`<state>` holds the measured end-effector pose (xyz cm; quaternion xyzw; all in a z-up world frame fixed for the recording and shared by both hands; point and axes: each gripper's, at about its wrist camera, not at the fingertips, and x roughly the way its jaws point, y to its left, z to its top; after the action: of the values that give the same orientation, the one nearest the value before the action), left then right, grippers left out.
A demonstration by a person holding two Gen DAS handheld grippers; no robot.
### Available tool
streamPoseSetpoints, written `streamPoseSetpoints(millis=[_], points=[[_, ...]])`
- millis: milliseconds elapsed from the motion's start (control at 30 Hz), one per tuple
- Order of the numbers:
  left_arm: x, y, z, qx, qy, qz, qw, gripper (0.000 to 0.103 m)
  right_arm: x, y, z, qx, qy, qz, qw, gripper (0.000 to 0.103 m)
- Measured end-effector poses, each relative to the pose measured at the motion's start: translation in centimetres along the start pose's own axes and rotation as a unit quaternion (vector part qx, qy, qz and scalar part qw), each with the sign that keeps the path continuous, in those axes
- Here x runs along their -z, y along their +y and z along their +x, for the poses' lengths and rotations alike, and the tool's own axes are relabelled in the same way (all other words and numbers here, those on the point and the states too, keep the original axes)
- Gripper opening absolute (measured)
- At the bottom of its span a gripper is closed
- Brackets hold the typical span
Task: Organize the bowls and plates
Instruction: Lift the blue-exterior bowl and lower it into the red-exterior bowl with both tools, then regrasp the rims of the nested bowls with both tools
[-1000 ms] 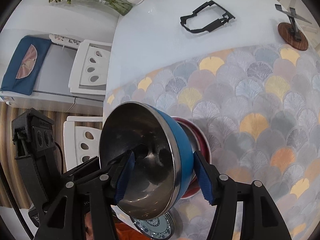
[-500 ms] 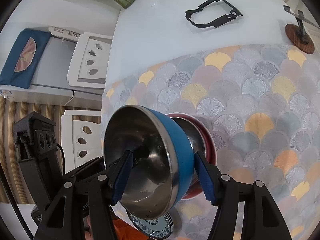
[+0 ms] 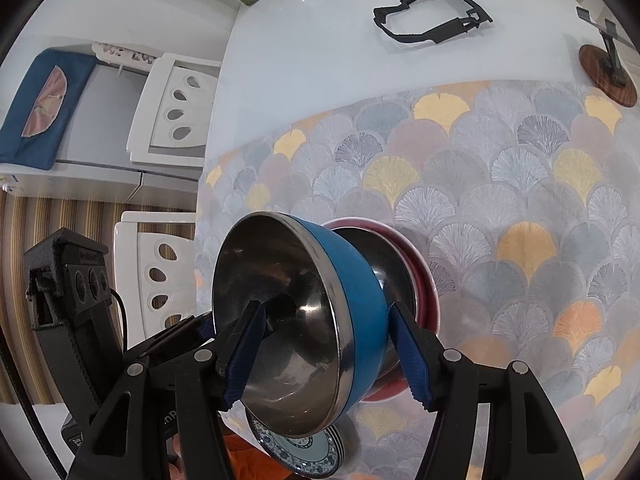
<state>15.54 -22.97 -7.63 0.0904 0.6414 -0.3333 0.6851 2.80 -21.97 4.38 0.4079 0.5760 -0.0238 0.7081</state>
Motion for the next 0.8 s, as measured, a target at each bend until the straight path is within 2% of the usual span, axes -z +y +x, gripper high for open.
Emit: streamPoseSetpoints(millis=[800], points=[[-0.24,0.68,0.36,-0.001,0.002,-0.011,0.9999,0.032,-0.54,-0.74,0.09,0.012,0.005,0.003,1.000,0.064]])
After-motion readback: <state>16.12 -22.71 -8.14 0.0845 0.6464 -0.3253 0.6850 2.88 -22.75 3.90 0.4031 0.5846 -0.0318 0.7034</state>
